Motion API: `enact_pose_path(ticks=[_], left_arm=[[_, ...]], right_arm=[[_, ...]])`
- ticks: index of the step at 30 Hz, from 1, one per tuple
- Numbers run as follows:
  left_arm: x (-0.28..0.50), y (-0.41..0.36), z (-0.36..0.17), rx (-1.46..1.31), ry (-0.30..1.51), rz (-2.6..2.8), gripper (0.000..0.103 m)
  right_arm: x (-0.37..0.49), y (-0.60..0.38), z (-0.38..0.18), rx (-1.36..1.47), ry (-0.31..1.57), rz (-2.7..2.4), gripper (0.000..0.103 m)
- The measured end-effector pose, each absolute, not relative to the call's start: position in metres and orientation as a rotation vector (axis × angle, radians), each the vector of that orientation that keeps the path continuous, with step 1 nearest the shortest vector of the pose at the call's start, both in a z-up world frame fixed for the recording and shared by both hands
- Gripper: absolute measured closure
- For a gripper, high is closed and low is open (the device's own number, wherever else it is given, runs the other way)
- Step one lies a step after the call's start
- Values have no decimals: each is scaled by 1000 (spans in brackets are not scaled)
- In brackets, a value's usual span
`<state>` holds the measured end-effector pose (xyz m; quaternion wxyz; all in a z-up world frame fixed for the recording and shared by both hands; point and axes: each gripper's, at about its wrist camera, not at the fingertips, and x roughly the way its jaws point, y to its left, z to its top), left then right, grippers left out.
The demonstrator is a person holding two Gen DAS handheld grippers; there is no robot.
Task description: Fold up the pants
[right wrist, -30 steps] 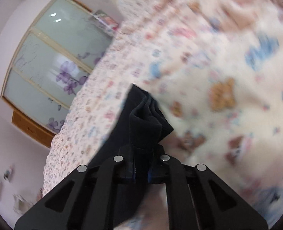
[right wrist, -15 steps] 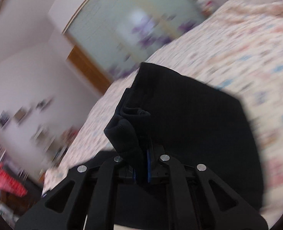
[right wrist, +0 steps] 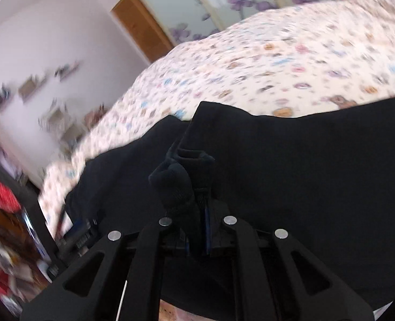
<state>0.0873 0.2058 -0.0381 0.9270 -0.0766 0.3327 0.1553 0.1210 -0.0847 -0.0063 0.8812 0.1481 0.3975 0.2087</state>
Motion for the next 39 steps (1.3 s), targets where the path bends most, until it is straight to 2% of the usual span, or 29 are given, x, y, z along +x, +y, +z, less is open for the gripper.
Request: enact_pose_path(ticks=[1, 2, 3, 4, 5, 7, 10, 11, 16, 20, 23, 29, 32, 39], left_arm=[[88, 205, -38, -161, 680, 316, 2], [88, 206, -38, -162, 679, 314, 2], [88, 206, -38, -164, 677, 313, 2], [89, 205, -38, -166, 676, 312, 2], [89, 205, -38, -168, 674, 310, 2], [87, 206, -38, -174, 670, 307, 2], [86, 208, -38, -181, 664, 301, 2], [86, 208, -38, -184, 662, 299, 2], [77, 217, -35, -244, 626, 243, 2], [51, 249, -18, -453, 596, 100, 2], [32, 282, -10, -618, 597, 94, 2], [37, 338, -31, -1001, 678, 1, 2], [47, 341, -35, -1042, 690, -6, 2], [82, 360, -42, -1153, 699, -16, 2]], right_arm=[[117, -76, -15, 239, 864, 433, 92], [115, -66, -23, 161, 902, 441, 84], [111, -63, -24, 133, 896, 443, 83], [108, -61, -22, 119, 889, 466, 72], [106, -58, -19, 124, 897, 528, 49], [104, -55, -12, 149, 908, 599, 28], [105, -60, -7, 264, 900, 643, 27], [109, -61, -13, 312, 928, 650, 22], [96, -49, -21, 207, 943, 669, 21], [74, -83, -3, 329, 862, 736, 21], [47, -124, 7, 352, 722, 740, 13], [38, -190, -12, 499, 660, 695, 12], [44, -201, -16, 570, 650, 695, 12], [45, -183, -17, 493, 656, 699, 10]])
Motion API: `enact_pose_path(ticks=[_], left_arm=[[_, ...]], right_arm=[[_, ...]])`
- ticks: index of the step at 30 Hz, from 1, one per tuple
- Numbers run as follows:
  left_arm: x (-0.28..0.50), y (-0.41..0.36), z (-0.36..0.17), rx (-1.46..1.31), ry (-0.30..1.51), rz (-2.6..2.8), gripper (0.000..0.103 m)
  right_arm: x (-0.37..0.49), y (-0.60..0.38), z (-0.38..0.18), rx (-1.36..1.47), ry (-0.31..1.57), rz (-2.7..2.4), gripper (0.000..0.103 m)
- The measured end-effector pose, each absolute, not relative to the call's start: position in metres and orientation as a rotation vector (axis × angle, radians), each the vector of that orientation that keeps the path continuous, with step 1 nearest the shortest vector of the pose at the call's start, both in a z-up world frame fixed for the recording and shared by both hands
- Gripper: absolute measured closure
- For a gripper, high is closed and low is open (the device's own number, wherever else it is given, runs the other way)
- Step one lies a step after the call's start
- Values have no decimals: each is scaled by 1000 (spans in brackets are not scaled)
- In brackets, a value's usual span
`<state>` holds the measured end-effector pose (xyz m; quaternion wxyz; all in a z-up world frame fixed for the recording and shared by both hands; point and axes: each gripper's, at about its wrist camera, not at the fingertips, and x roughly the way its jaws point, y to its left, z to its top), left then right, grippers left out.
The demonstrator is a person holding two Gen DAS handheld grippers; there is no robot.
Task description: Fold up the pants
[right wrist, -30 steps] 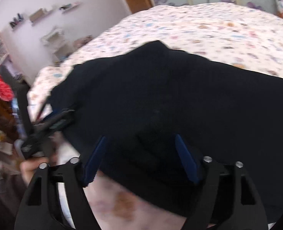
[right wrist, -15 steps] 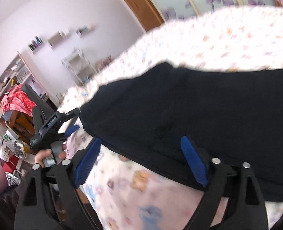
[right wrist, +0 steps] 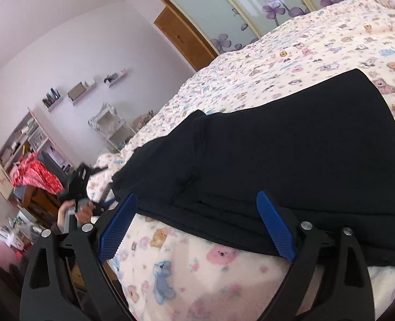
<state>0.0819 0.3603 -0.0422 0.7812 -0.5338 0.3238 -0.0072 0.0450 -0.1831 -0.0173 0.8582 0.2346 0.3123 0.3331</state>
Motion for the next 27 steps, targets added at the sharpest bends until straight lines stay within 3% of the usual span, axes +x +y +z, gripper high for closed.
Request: enact_pose_path(ticks=[8, 16, 19, 23, 27], left_arm=[[94, 358, -21, -1102, 614, -116, 2], [107, 351, -35, -1045, 707, 33, 17], [117, 340, -29, -950, 762, 122, 31], [118, 337, -27, -877, 806, 231, 63], [113, 334, -20, -814, 801, 265, 77]], right_arm=[[43, -180, -20, 487, 659, 706, 9], [36, -171, -15, 430, 629, 702, 9], [30, -162, -9, 366, 603, 703, 9], [25, -153, -6, 309, 596, 714, 9], [24, -153, -3, 304, 589, 694, 7]])
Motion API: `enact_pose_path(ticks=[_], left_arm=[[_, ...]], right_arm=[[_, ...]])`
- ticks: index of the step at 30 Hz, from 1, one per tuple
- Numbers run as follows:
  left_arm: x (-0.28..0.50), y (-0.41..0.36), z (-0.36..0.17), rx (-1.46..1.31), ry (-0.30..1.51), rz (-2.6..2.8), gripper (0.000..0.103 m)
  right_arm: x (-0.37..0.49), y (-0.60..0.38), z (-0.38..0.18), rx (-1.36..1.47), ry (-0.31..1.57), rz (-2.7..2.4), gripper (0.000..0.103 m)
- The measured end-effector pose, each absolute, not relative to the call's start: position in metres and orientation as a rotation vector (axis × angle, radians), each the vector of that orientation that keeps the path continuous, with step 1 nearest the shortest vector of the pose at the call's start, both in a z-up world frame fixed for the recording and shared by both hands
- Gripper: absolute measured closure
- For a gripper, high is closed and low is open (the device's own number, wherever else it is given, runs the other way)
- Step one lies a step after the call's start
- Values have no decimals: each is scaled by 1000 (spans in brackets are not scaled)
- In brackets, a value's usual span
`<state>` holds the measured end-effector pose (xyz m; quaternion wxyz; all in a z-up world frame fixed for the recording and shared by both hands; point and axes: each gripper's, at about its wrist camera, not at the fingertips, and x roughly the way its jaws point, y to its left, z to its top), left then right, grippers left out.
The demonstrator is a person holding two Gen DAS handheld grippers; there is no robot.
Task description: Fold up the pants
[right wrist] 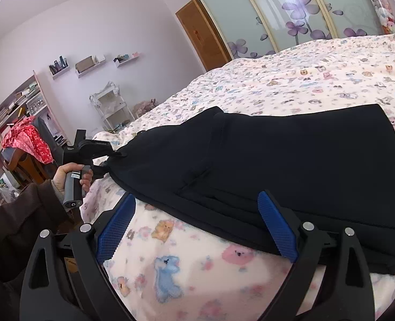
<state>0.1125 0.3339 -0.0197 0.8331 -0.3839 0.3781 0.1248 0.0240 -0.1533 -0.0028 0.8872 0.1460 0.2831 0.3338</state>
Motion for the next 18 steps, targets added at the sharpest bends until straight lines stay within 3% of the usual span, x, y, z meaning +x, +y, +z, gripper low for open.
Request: enact_pose_path(ticks=[6, 18], left_arm=[[123, 290, 23, -505, 755, 346, 88], [132, 165, 90, -149, 620, 230, 90]], right_arm=[[23, -158, 3, 278, 575, 603, 2], [31, -178, 5, 238, 581, 395, 1]])
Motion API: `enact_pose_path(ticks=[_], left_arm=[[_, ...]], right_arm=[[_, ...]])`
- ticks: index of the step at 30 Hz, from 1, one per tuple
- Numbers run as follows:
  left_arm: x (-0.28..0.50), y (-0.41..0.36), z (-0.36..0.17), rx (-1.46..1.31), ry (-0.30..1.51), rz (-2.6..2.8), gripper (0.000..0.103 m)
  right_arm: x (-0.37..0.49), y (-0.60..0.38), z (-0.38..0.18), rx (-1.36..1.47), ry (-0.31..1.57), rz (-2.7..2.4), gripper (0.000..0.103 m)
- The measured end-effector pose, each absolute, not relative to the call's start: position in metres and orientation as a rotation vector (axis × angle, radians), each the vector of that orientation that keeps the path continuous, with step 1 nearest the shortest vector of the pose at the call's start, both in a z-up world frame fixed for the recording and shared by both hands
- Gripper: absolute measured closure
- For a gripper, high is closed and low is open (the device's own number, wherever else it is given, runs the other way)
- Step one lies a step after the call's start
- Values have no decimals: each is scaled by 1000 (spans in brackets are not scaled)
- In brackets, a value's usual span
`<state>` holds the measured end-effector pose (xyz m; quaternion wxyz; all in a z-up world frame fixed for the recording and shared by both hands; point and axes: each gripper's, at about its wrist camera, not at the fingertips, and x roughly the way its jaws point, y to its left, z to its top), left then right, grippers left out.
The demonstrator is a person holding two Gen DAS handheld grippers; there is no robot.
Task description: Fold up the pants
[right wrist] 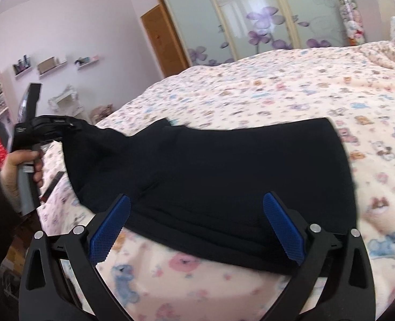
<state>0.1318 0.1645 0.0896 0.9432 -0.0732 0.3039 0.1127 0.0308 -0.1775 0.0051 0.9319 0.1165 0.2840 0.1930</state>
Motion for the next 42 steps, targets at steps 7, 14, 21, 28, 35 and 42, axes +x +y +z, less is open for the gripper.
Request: enact_pose_path(ticks=[7, 14, 21, 28, 35, 42], left_arm=[[115, 59, 109, 61, 540, 28, 90], [75, -59, 67, 330, 555, -292, 90], [59, -105, -5, 454, 663, -387, 90], [54, -94, 46, 242, 554, -425, 90], [50, -126, -8, 361, 668, -495, 86], [29, -97, 9, 217, 613, -554, 21]], right_arm=[[34, -219, 9, 301, 545, 169, 1], [38, -264, 1, 444, 555, 5, 1], [41, -287, -9, 533, 579, -85, 1], [33, -299, -6, 565, 538, -146, 1], [29, -313, -9, 560, 542, -286, 1], [12, -313, 13, 544, 331, -200, 1]])
